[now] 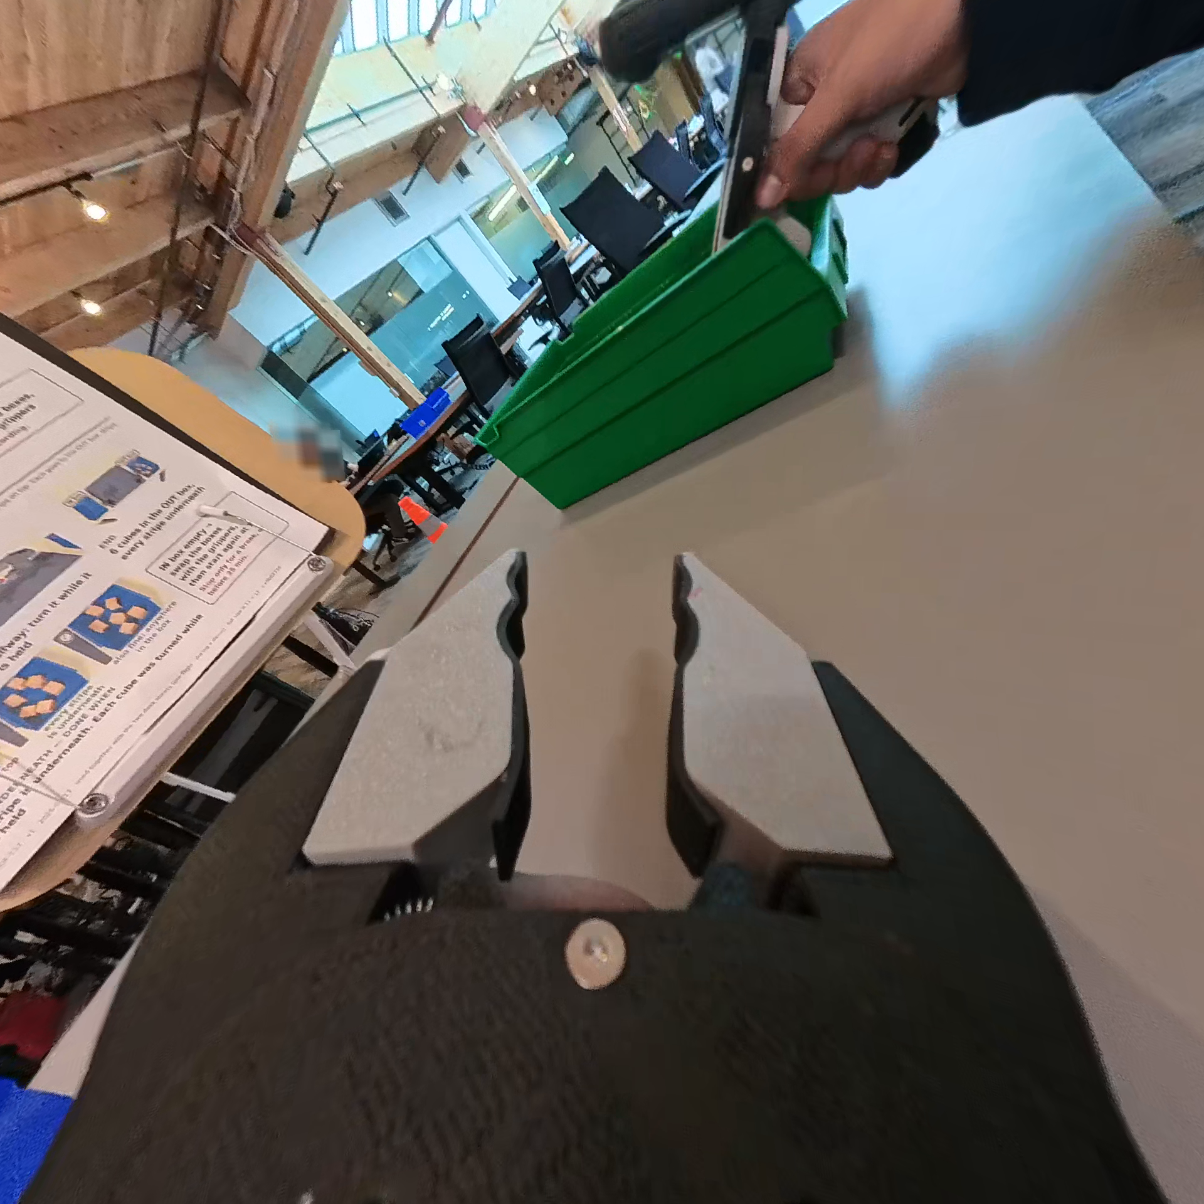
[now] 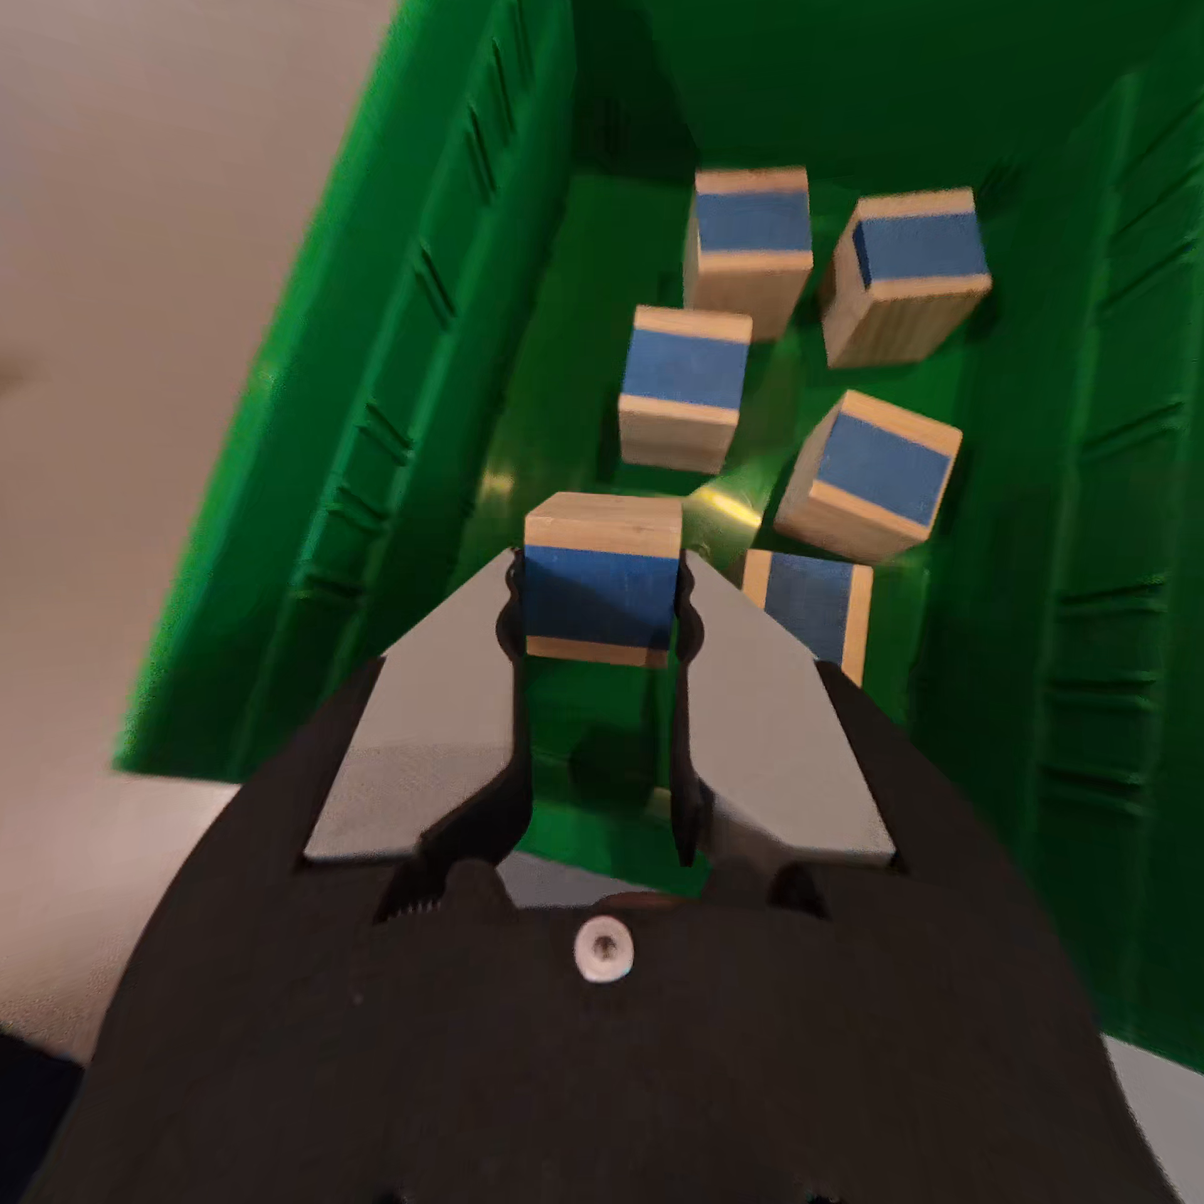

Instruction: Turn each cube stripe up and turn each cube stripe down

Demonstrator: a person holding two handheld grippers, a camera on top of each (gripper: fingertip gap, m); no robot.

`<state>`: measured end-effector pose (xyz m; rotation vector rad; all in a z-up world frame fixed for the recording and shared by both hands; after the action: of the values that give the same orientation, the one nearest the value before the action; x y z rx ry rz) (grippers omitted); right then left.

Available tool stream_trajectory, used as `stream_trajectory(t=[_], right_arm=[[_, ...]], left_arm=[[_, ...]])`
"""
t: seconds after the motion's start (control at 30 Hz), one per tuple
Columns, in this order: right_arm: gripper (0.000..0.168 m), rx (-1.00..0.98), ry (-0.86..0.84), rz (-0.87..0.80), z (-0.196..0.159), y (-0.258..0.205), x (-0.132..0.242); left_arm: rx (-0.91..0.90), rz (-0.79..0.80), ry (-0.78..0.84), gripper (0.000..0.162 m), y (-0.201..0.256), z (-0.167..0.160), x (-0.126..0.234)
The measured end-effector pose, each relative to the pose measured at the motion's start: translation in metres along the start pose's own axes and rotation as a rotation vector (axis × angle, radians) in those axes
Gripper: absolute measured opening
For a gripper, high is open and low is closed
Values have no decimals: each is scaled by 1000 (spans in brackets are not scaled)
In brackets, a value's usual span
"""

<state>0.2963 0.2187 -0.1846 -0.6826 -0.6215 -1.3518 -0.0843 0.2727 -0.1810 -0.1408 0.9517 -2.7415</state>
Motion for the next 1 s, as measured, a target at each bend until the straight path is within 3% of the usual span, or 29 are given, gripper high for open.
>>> stream_trajectory(t=[0.13, 0.27, 0.33, 0.43, 0.5, 0.67, 0.73, 0.8, 0.87, 0.9, 1.0], right_arm=[[47, -21, -24, -55, -2, 9, -14], [54, -53, 131, -19, 7, 5, 10], [56, -49, 282, 1, 8, -1, 32], [62, -14, 480, 173, -2, -29, 57], [68, 19, 493, 255, -14, -52, 57], [74, 105, 486, 107, -26, -85, 36], [69, 68, 458, 27, -25, -84, 22], [56, 27, 442, -14, -20, -83, 12], [35, 26, 424, -92, -14, -79, 8], [16, 43, 397, -100, -13, -81, 6], [5, 75, 353, -184, -13, -88, 7]], left_arm=[[13, -37, -77, 43, 6, -11, -4], [43, 27, -190, 44, 8, -14, 5], [90, 77, -242, 43, 9, -6, 25], [148, 166, -253, 36, 3, 22, 71], [209, 277, -297, 36, -11, 32, 103], [392, 615, -466, 53, -49, 1, 163], [368, 700, -566, 61, -61, -21, 164], [407, 672, -644, 59, -66, -45, 148], [464, 610, -709, 38, -68, -66, 128], [459, 587, -714, 20, -70, -69, 121], [275, 740, -767, 6, -88, -67, 123]])
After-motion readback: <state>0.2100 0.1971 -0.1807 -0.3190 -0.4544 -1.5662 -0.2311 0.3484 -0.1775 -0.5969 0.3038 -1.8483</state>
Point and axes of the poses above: each gripper's, where its closed fingertips meet, x back along the fingers, z out of its top, y = z × x across the jaws, the point moved 7 cm from there along x, back along the fingers, and after that the axes turned 4 degrees about z, right-handed, at the moved point
